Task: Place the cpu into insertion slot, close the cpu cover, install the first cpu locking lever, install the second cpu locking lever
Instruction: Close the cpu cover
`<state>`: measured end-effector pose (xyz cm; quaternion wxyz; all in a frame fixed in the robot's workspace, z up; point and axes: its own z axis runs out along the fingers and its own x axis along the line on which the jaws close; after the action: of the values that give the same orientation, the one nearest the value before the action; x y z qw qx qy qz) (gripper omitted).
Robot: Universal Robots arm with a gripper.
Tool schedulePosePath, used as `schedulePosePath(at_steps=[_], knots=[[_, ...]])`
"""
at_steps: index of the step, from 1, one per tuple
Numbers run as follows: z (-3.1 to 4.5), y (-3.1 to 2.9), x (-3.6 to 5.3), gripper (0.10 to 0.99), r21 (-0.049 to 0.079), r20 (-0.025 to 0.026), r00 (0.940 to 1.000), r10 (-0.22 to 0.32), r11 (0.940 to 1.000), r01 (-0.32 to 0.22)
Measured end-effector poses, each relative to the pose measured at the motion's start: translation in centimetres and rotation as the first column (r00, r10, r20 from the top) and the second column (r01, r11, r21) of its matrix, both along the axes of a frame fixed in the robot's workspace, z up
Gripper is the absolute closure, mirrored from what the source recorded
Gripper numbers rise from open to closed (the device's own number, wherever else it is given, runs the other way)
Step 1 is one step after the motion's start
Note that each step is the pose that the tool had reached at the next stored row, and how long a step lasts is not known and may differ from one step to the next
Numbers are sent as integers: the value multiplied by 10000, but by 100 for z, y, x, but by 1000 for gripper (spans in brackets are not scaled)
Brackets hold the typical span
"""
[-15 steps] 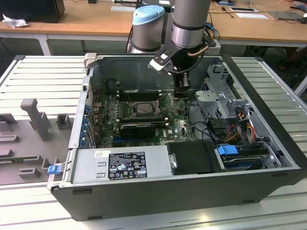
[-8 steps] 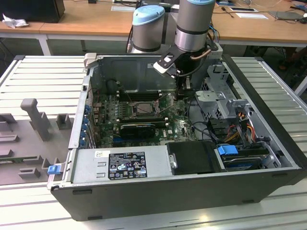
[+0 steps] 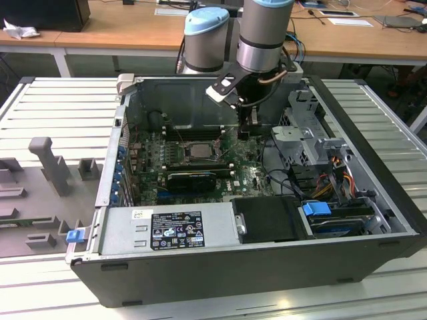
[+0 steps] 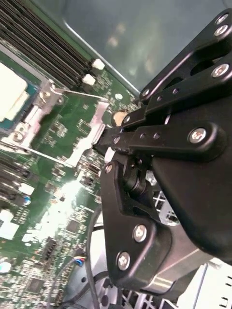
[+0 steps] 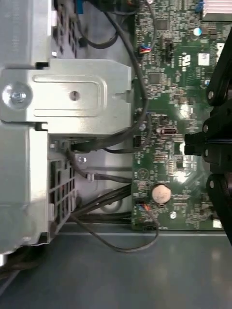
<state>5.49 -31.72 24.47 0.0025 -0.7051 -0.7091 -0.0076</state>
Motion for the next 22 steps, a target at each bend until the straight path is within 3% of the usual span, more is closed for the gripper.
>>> schedulePosePath(at_steps=[2, 7, 16, 22], knots=[[0, 0, -73, 980, -1, 0, 10000, 1, 10000, -1], [1, 0, -374, 980, -1, 1, 10000, 1, 10000, -1], [-6, 0, -578, 980, -1, 2, 10000, 1, 10000, -1], [-8, 0, -597, 980, -1, 1, 10000, 1, 10000, -1]])
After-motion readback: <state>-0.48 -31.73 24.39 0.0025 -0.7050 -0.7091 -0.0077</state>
